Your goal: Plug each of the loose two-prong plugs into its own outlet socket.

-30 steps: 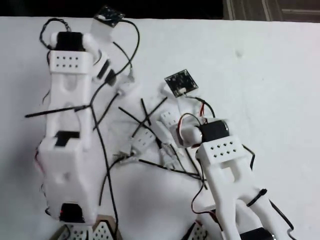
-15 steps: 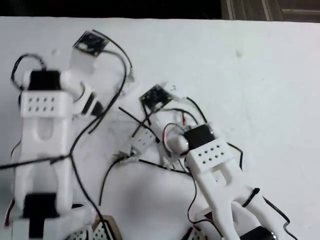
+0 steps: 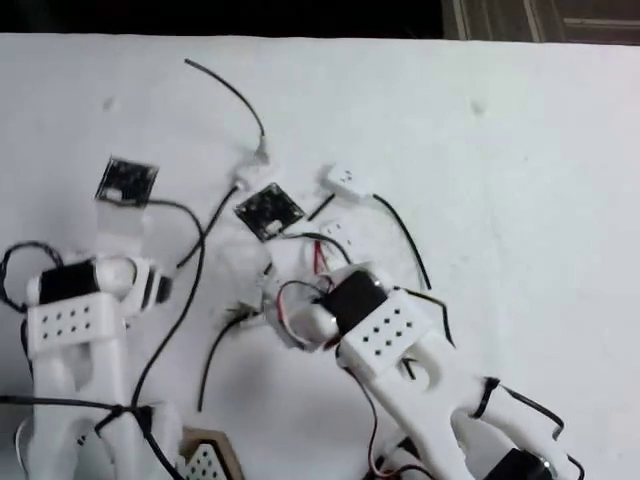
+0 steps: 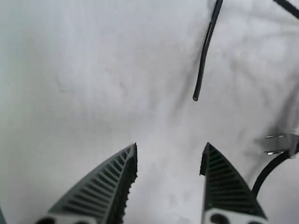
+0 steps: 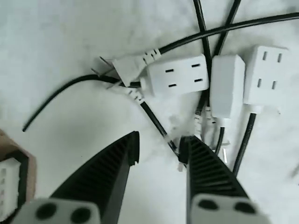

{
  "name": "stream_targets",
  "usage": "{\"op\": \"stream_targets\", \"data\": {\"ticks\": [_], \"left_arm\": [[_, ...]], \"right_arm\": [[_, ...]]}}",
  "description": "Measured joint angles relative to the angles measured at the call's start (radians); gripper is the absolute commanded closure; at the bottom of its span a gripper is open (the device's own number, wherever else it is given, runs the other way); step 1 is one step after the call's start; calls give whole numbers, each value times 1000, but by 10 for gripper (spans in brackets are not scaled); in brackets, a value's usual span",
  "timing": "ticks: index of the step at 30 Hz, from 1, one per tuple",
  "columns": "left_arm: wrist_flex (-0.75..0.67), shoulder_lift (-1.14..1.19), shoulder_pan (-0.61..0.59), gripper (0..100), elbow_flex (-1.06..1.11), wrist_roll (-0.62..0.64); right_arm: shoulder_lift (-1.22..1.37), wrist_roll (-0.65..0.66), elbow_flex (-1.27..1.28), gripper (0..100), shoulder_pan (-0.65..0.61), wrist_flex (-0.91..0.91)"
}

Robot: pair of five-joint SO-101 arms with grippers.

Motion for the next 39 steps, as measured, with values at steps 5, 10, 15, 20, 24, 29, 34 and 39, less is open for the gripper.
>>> {"op": "stream_targets", "data": {"ticks": [5,10,15,20,24,29,34,39], "left_arm": [[-83,-46,-77,775,149,0],[-138,-51,-138,775,227,0],[-169,-52,-150,775,270,0],[-172,-57,-153,775,276,0],[-172,-57,-153,775,276,0],[-172,-57,-153,775,276,0],[-172,-57,-153,775,287,-2],[-172,-57,-153,775,287,-2]], "right_arm": [[29,-43,-51,857,-77,-9],[238,-52,-103,854,-77,-51],[460,-180,-290,854,-81,-26],[617,-391,-506,854,-78,55],[735,-462,-598,854,-80,94],[861,-511,-664,854,-80,95],[947,-514,-715,858,-83,87],[970,-514,-735,990,-84,121]]}}
